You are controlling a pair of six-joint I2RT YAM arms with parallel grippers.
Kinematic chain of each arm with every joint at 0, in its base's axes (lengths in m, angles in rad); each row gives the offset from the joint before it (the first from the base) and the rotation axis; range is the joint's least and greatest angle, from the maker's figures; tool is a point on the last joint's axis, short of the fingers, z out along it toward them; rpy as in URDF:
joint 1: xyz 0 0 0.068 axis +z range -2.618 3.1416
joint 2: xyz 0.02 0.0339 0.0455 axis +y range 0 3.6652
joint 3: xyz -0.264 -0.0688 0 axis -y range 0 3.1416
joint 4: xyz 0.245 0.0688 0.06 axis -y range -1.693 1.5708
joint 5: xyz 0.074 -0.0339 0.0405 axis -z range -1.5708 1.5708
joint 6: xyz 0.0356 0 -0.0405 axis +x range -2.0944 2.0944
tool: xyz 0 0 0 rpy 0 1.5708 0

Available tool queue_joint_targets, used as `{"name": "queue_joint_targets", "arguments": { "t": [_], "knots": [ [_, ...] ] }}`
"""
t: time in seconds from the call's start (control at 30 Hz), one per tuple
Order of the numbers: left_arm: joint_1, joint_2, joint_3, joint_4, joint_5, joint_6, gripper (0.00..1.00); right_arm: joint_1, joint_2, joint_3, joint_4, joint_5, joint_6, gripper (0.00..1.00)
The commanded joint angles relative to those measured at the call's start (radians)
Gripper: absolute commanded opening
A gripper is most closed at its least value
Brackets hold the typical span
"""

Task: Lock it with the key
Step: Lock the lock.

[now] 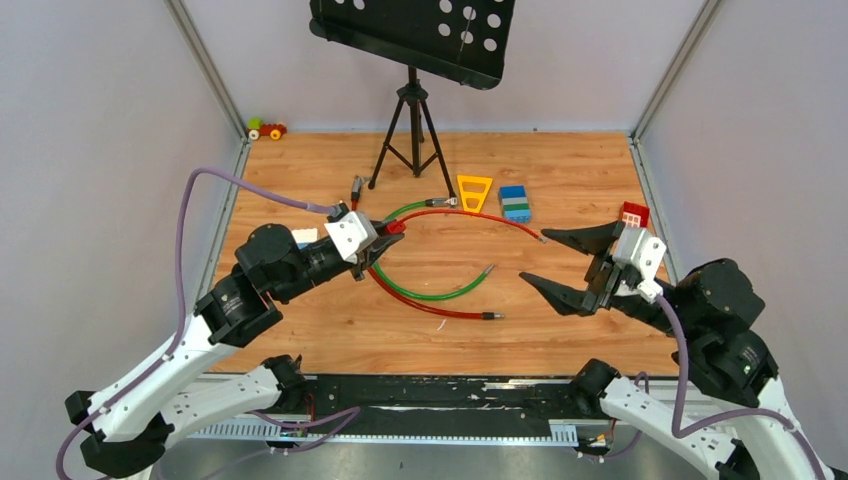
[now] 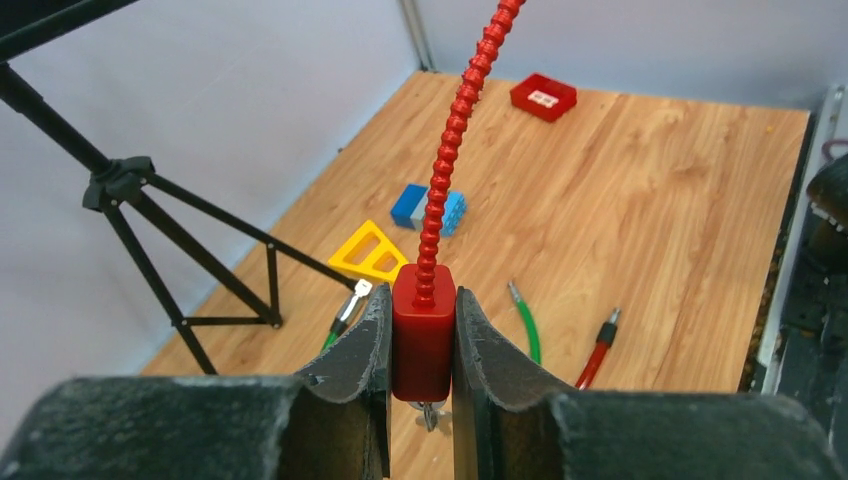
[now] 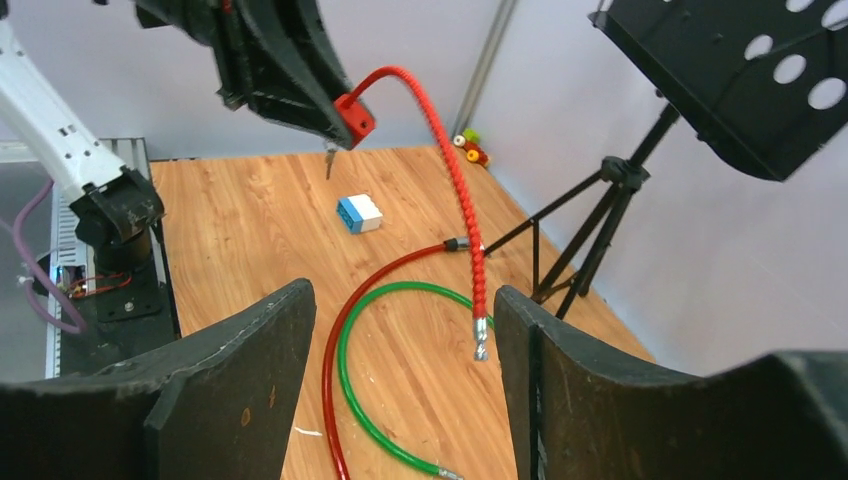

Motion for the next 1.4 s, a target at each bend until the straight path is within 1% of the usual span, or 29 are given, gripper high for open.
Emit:
{"name": "queue_joint_targets", "arguments": {
  "t": [0.0,0.17,0.3,0.5,0.6,0.73,1.13,1.2,1.27,1.3,1.37],
  "knots": [
    [0.001,-0.007,0.062,-0.064,0.008,0.101,0.0,0.004,0.093,0.134,-0.161,0.13,0.054,0.66],
    [0.001,0.007,0.088,-0.135,0.112,0.152,0.0,0.004,0.269,0.309,-0.361,0.122,0.064,0.64],
    [0.001,0.022,0.104,-0.162,0.142,0.167,0.0,0.003,0.371,0.387,-0.459,0.071,0.051,0.54],
    [0.001,0.032,0.106,-0.178,0.158,0.18,0.0,0.003,0.384,0.364,-0.451,0.017,0.051,0.5],
    [0.001,0.037,0.107,-0.186,0.154,0.188,0.0,0.004,0.38,0.36,-0.452,0.013,0.051,0.49],
    [0.001,0.043,0.108,-0.192,0.156,0.198,0.0,0.004,0.384,0.357,-0.474,0.03,0.047,0.43],
    [0.001,0.055,0.123,-0.204,0.181,0.208,0.0,0.004,0.432,0.337,-0.529,0.096,0.035,0.38],
    [0.001,0.056,0.123,-0.211,0.181,0.207,0.0,0.003,0.438,0.331,-0.529,0.105,0.033,0.36],
    [0.001,0.055,0.121,-0.212,0.181,0.207,0.0,0.004,0.442,0.33,-0.527,0.103,0.031,0.28],
    [0.001,0.052,0.119,-0.212,0.182,0.207,0.0,0.004,0.444,0.328,-0.524,0.103,0.026,0.22],
    [0.001,0.051,0.117,-0.213,0.185,0.207,0.0,0.004,0.441,0.321,-0.508,0.103,0.012,0.04]
  ]
}}
